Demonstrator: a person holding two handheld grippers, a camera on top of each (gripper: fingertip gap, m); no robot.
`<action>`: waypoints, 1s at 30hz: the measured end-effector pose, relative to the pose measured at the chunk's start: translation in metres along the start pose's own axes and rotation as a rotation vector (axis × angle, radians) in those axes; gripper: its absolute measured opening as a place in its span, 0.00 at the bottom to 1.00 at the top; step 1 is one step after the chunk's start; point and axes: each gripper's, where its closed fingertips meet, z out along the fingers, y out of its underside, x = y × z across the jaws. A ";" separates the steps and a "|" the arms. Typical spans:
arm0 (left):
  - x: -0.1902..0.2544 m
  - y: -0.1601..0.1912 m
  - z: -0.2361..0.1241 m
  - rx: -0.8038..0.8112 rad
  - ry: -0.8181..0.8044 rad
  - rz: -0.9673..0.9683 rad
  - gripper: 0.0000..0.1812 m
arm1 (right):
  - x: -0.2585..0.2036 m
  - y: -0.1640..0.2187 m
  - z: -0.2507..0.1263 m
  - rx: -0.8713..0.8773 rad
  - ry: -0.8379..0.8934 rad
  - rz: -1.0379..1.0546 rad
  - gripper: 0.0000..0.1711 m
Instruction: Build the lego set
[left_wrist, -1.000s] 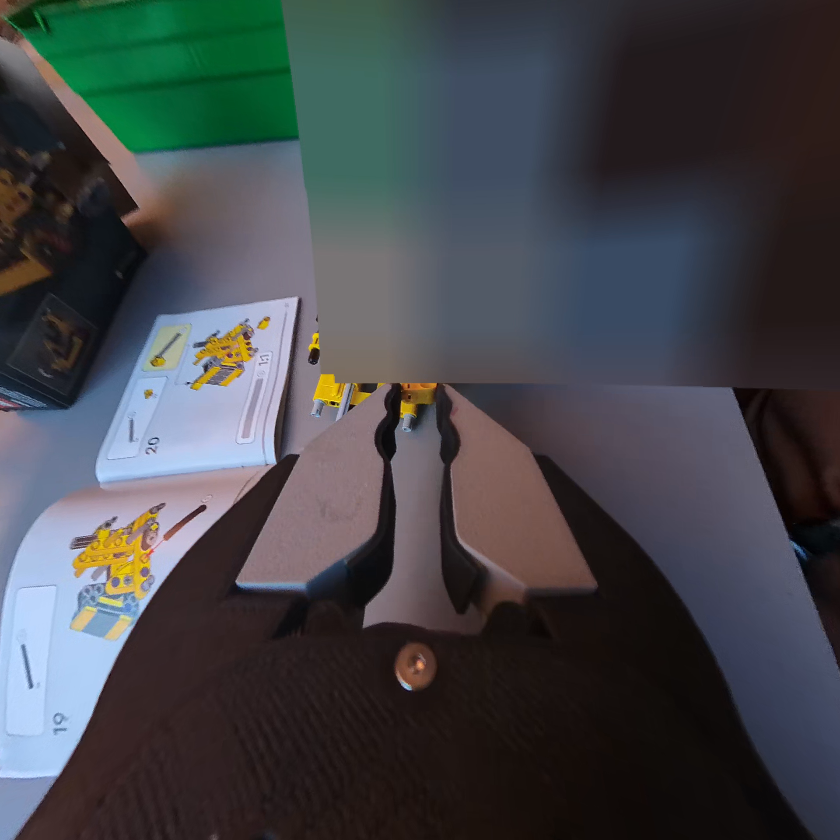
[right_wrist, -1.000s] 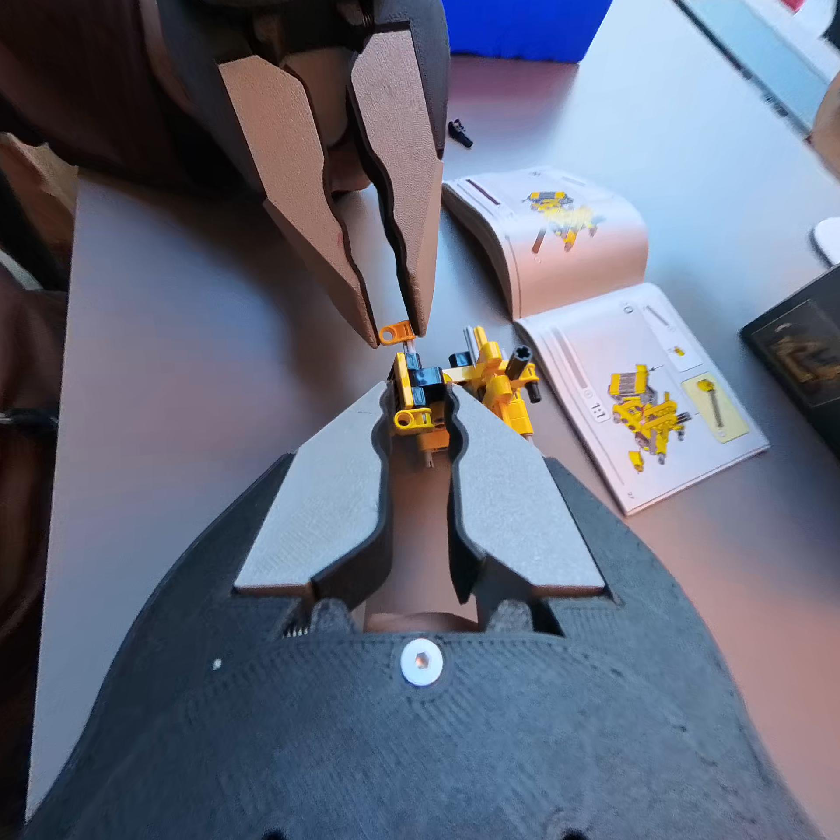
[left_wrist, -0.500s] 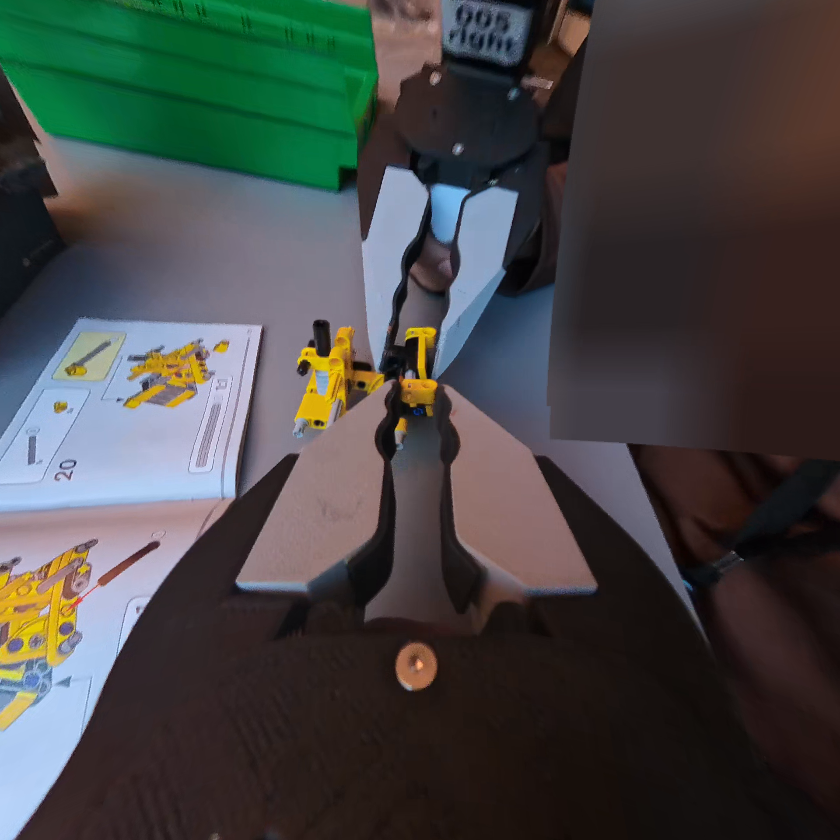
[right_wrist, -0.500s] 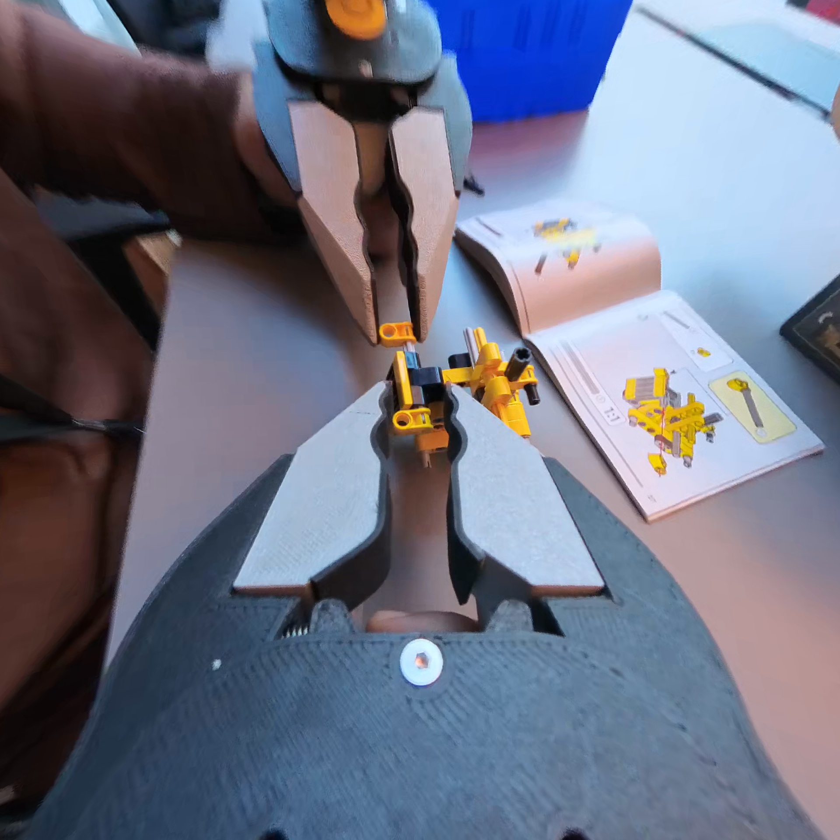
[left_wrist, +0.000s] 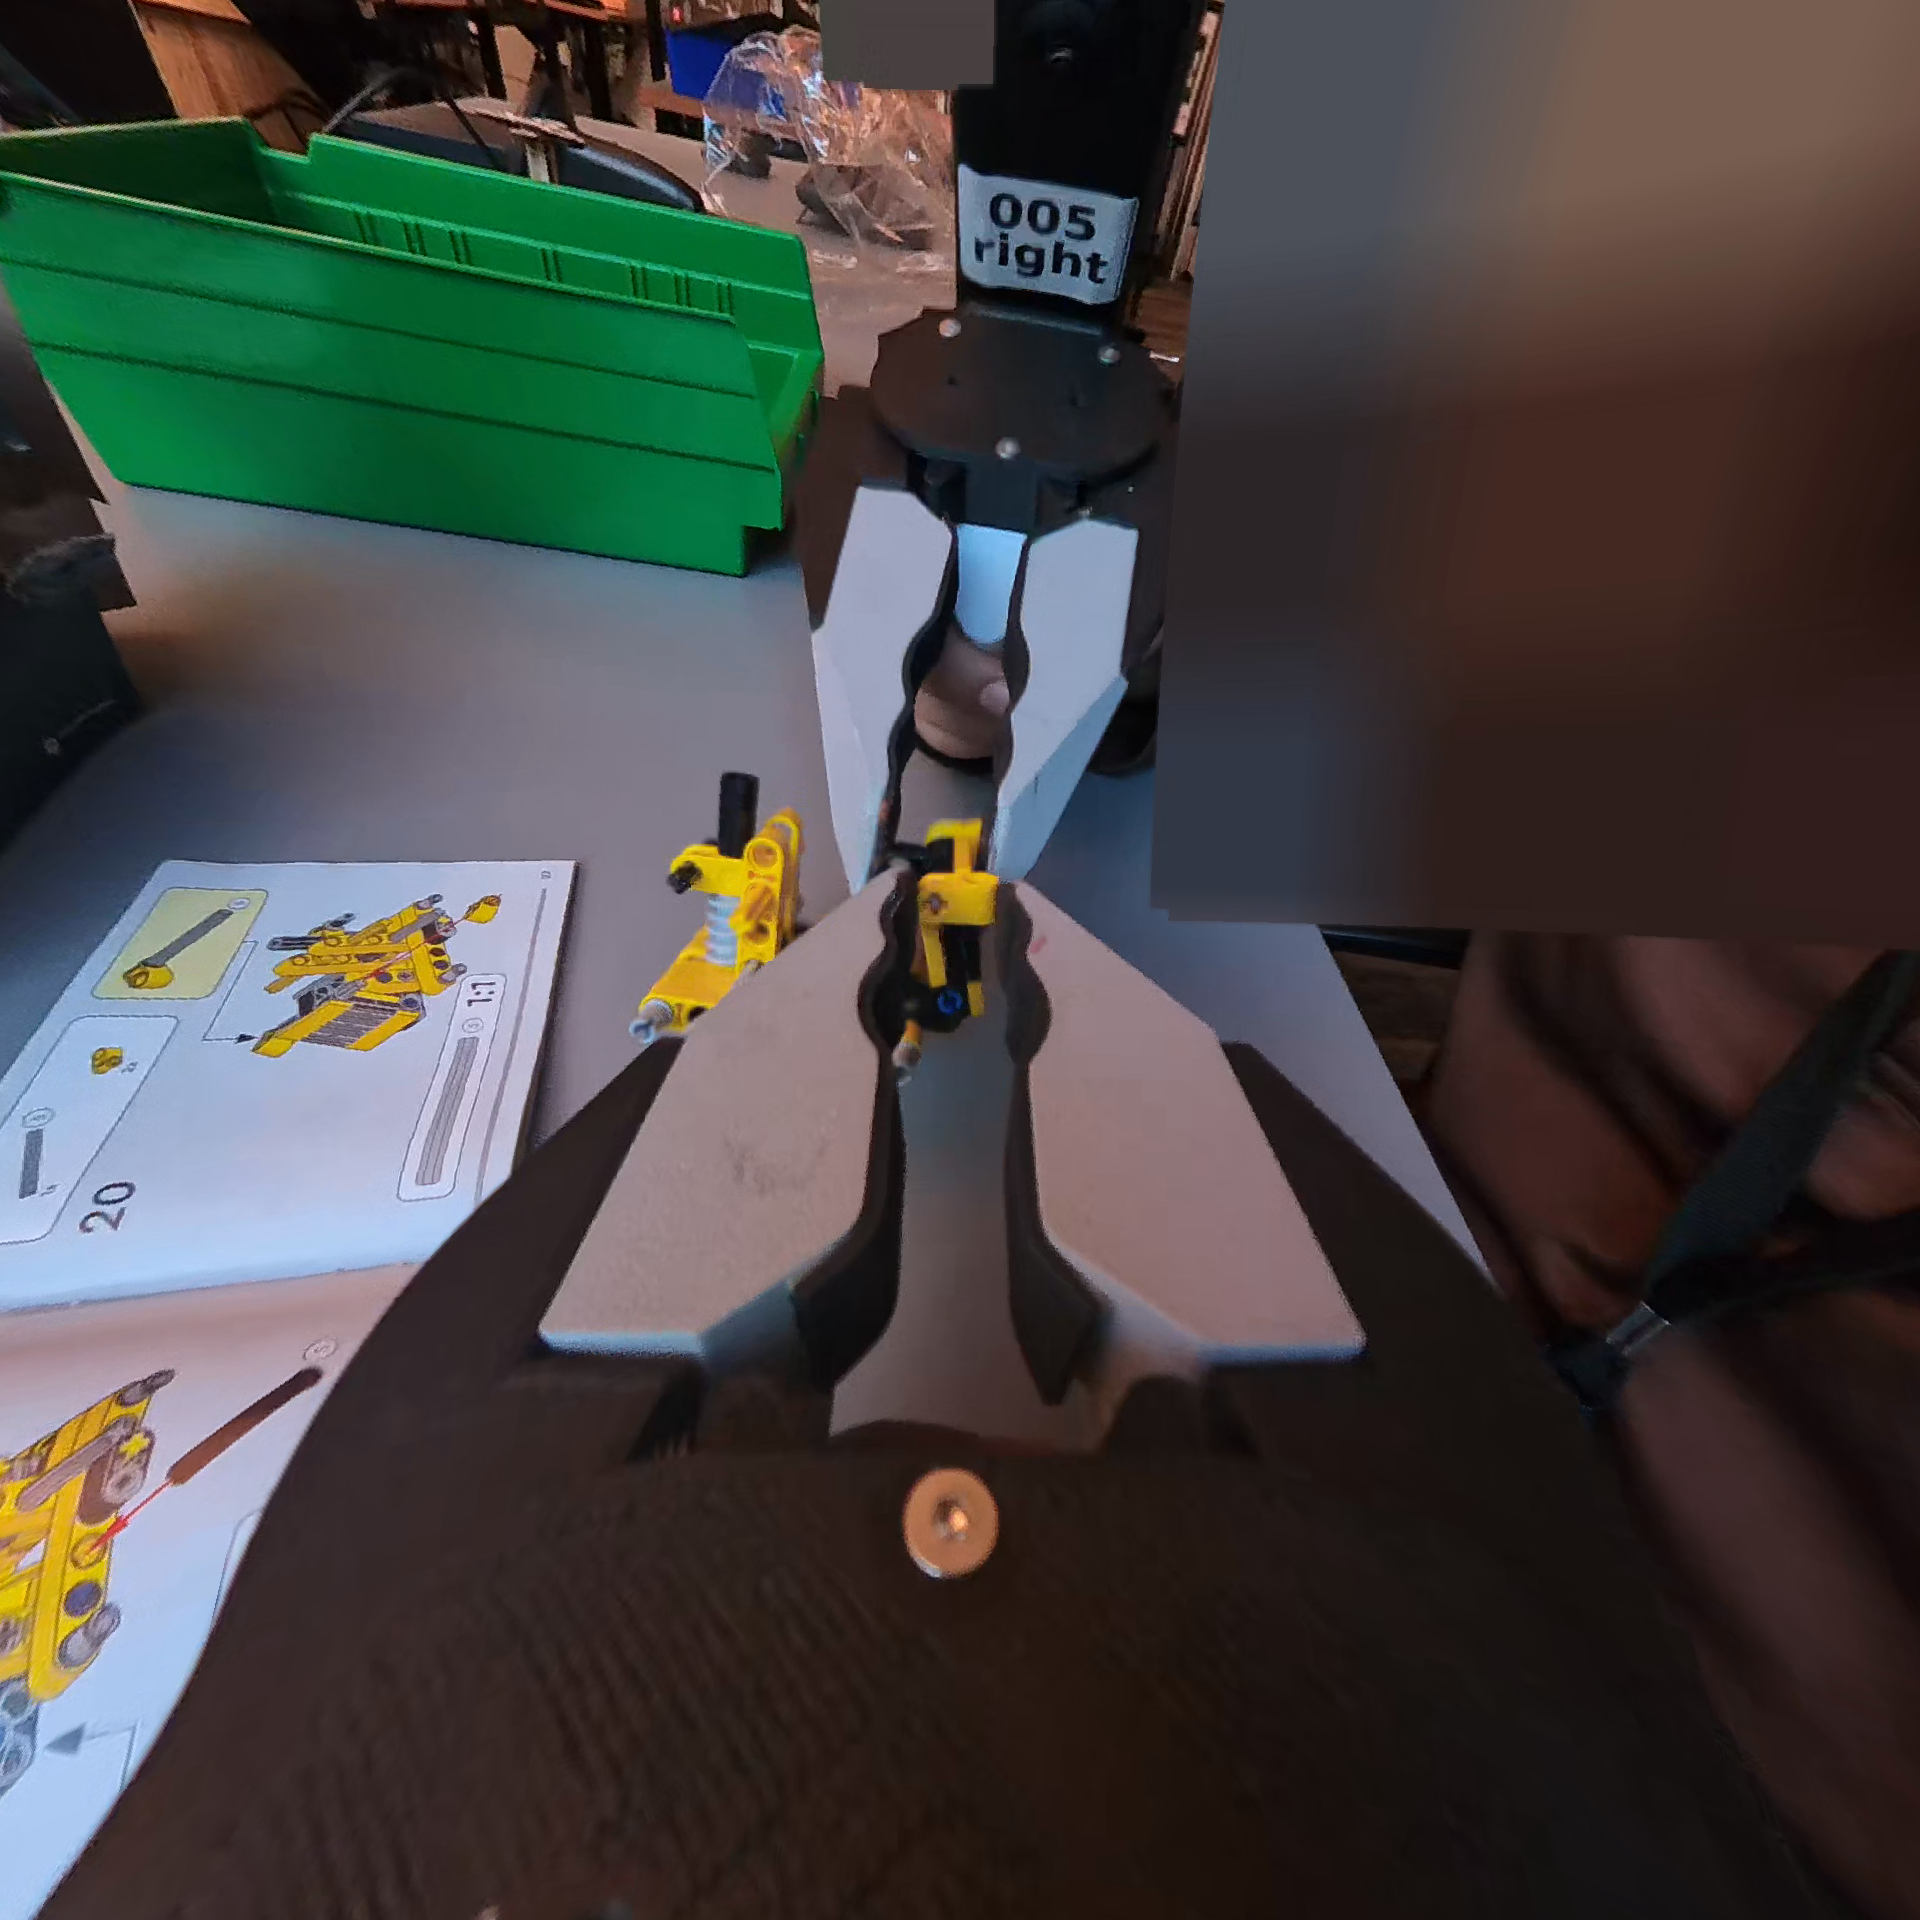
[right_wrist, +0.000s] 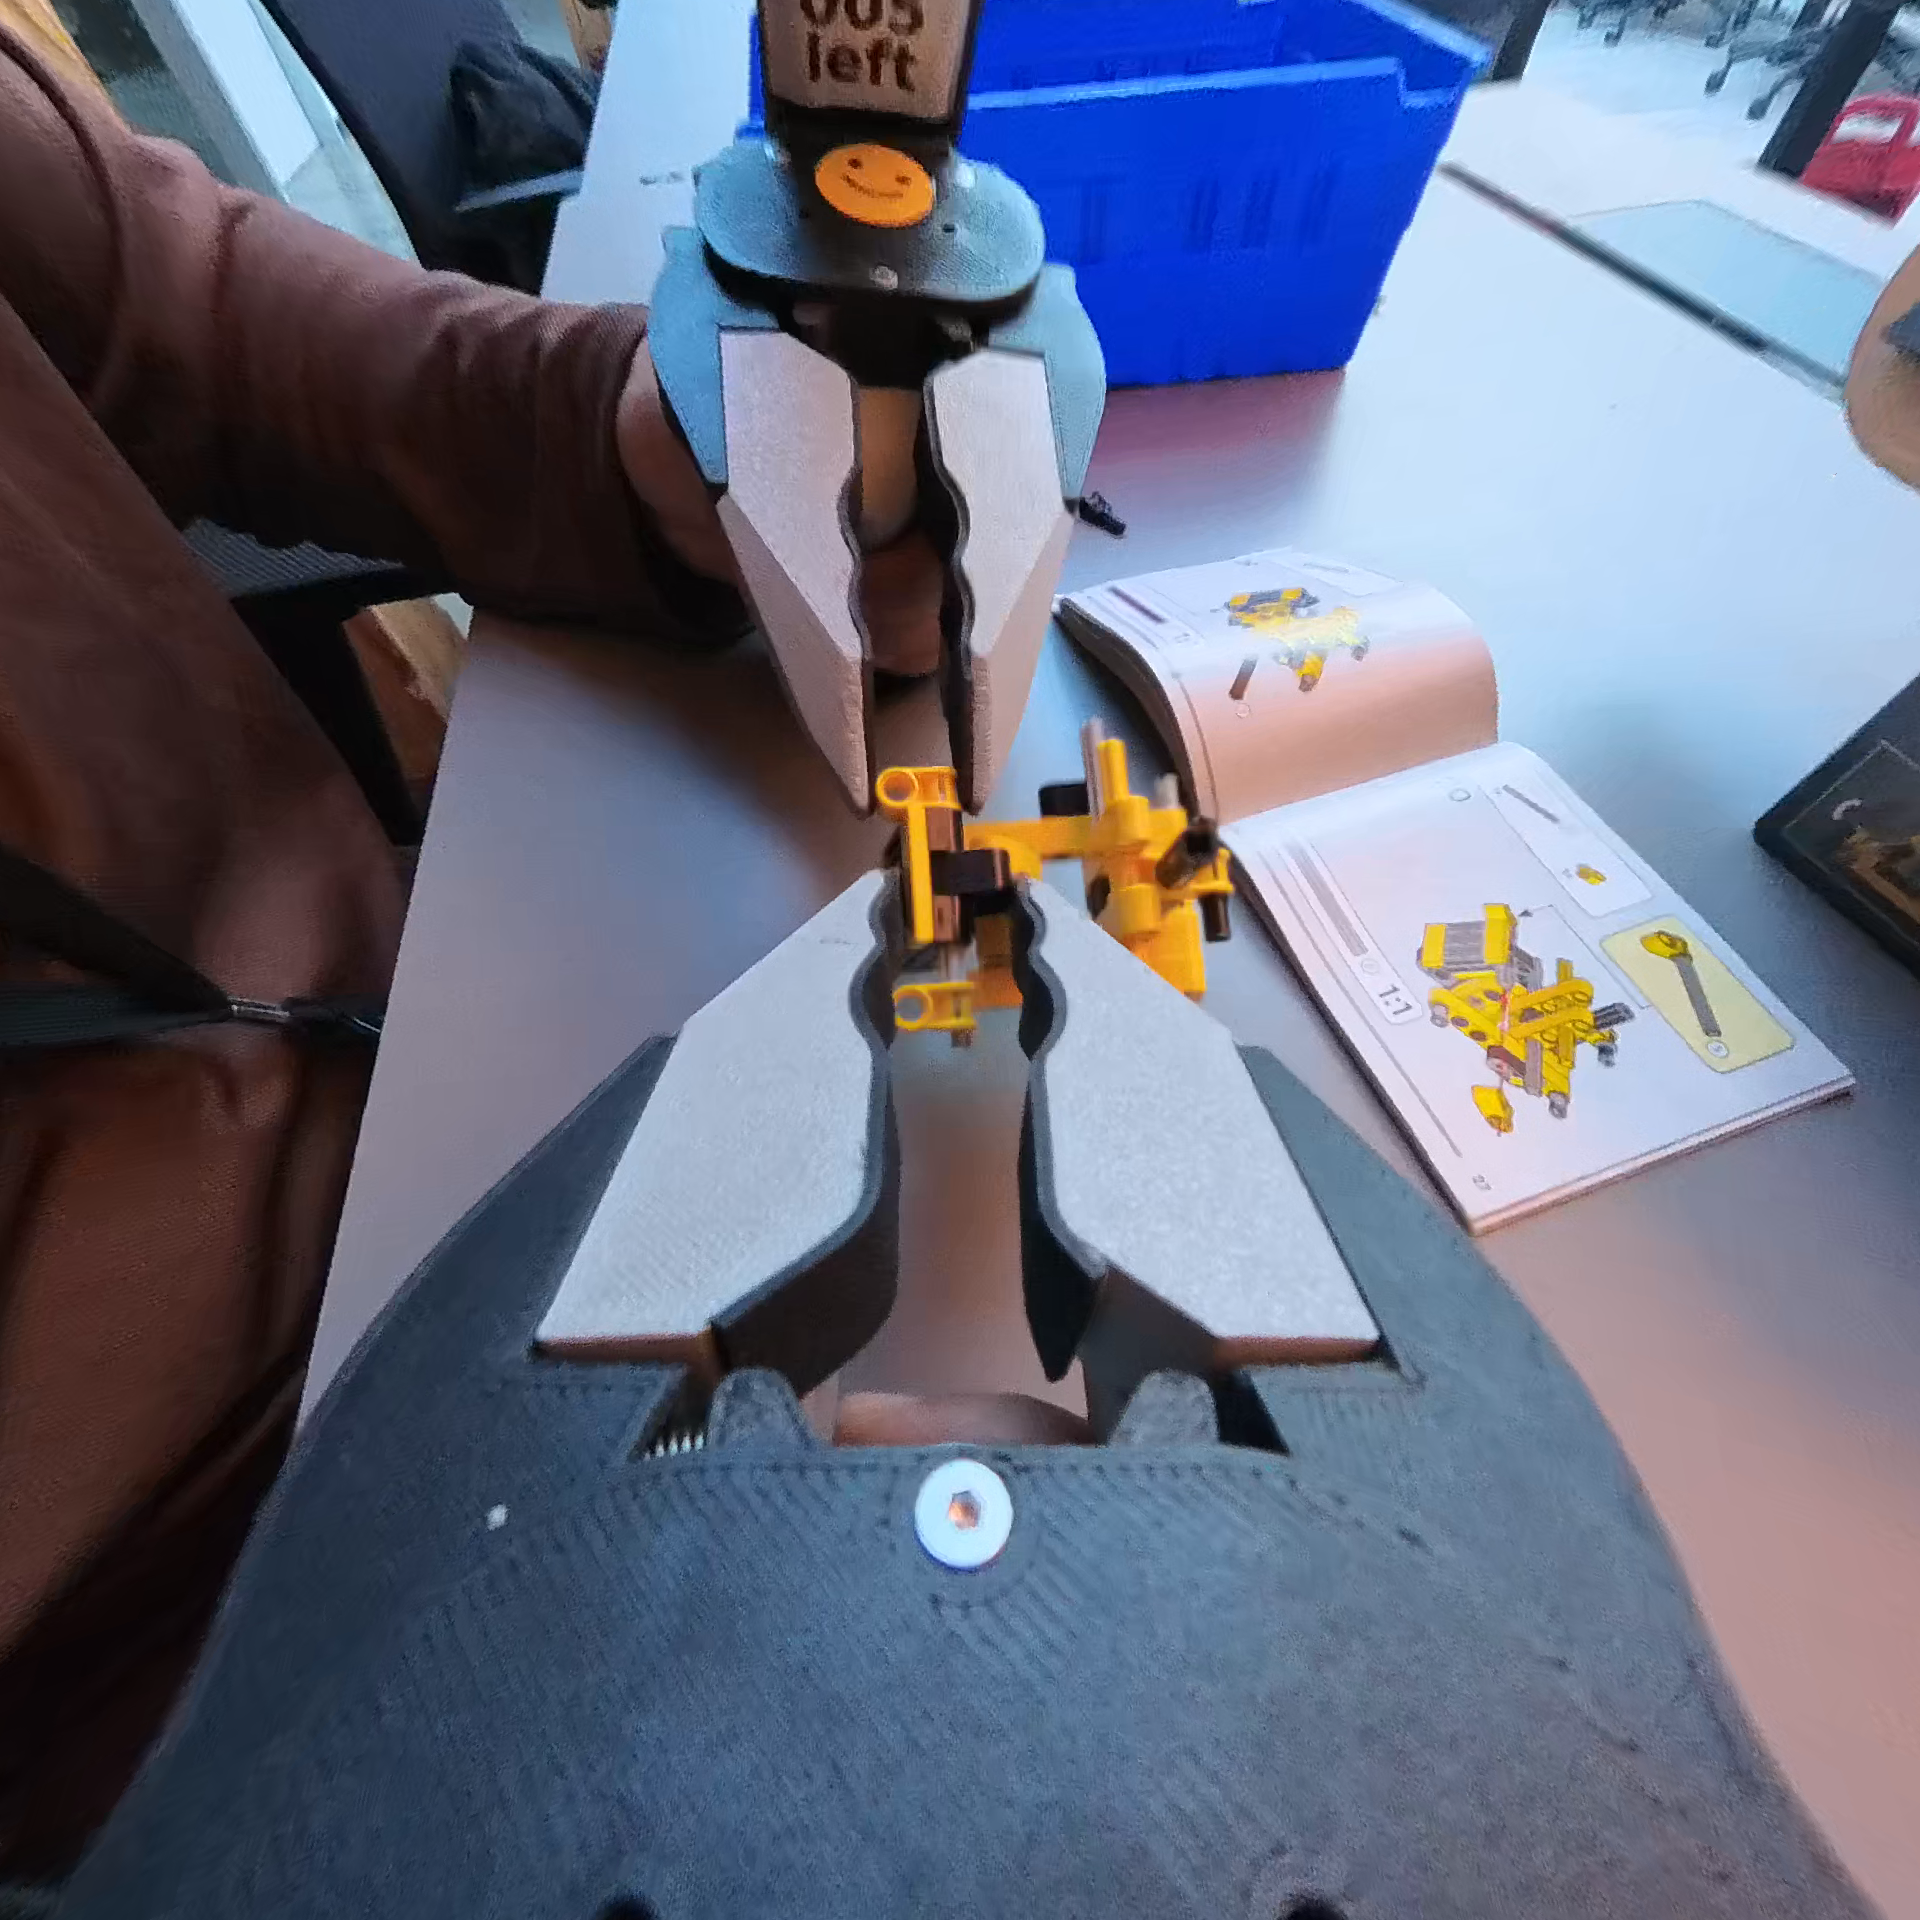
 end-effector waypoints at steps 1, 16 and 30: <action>-0.001 0.002 0.001 -0.014 -0.008 -0.002 0.07 | 0.001 0.003 0.002 -0.015 0.003 0.003 0.10; -0.017 0.033 0.005 -0.216 -0.074 -0.093 0.07 | 0.010 0.030 0.012 -0.177 0.086 -0.070 0.17; -0.020 0.034 0.004 -0.222 -0.110 -0.076 0.07 | 0.018 0.037 -0.015 -0.150 0.009 0.019 0.01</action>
